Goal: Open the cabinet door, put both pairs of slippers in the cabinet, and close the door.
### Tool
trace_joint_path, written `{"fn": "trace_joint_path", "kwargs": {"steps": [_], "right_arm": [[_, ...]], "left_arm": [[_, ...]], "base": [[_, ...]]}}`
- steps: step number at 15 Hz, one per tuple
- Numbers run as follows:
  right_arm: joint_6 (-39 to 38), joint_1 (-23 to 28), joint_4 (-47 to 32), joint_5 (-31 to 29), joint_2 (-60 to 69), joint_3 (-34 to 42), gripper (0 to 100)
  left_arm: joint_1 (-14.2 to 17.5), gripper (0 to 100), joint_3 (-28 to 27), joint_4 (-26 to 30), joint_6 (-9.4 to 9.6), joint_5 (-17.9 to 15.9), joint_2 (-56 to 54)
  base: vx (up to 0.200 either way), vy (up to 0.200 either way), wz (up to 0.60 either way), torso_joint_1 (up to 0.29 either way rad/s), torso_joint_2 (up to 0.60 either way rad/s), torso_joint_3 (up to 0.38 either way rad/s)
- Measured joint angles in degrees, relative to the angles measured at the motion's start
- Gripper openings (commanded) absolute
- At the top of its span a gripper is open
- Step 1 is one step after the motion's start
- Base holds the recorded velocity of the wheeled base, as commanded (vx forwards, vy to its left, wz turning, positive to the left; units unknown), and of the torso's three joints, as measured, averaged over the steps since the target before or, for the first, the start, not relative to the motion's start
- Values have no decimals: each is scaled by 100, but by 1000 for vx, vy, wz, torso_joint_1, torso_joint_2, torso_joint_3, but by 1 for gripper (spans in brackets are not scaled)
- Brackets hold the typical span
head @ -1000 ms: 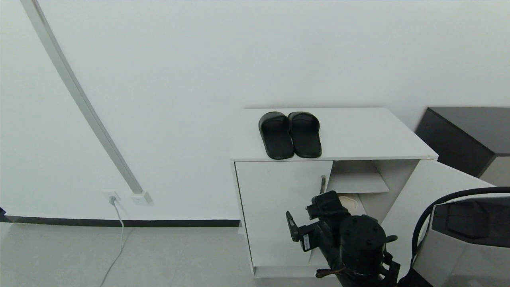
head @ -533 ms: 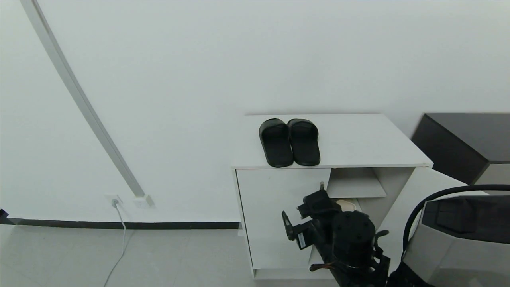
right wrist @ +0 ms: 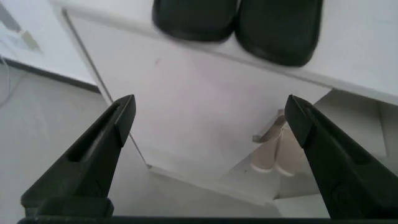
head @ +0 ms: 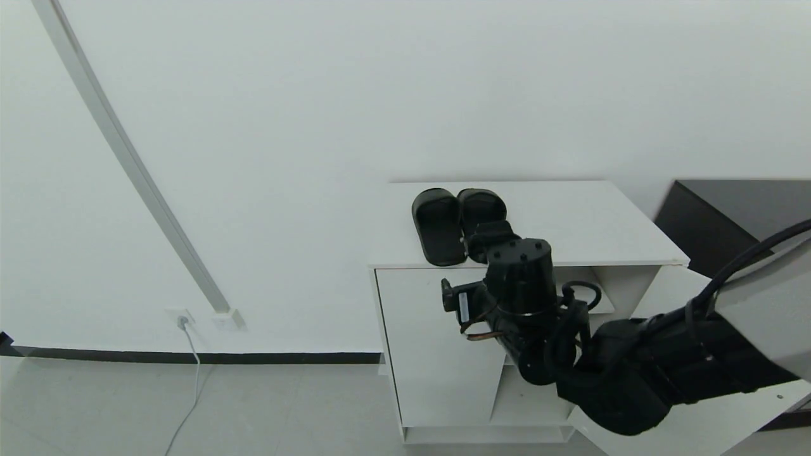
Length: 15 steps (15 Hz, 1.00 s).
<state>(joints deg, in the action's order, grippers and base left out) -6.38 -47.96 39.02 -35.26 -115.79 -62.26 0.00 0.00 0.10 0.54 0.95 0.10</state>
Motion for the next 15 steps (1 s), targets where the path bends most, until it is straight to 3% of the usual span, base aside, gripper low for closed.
{"fn": "trace_joint_path", "kwargs": {"steps": [2, 4, 7, 10, 15], "right_arm": [[-519, 67, -908, -77, 104, -574, 100], [-596, 102, -1106, -82, 154, -833, 100], [-525, 111, -919, -93, 134, -911, 100], [-366, 152, -445, -95, 11, -889, 100], [-284, 243, -290, -76, -210, -846, 100]], "left_arm": [[0, 0, 0, 0, 0, -2, 0], [0, 0, 0, 0, 0, 0, 0], [0, 0, 0, 0, 0, -5, 0], [0, 0, 0, -5, 0, -13, 0], [0, 0, 0, -2, 9, -11, 0]], "base": [[0, 0, 0, 0, 0, 0], [0, 0, 0, 0, 0, 0], [133, 133, 0, 0, 3, 3], [200, 0, 0, -9, -9, 2], [160, 0, 0, 6, 1, 0]]}}
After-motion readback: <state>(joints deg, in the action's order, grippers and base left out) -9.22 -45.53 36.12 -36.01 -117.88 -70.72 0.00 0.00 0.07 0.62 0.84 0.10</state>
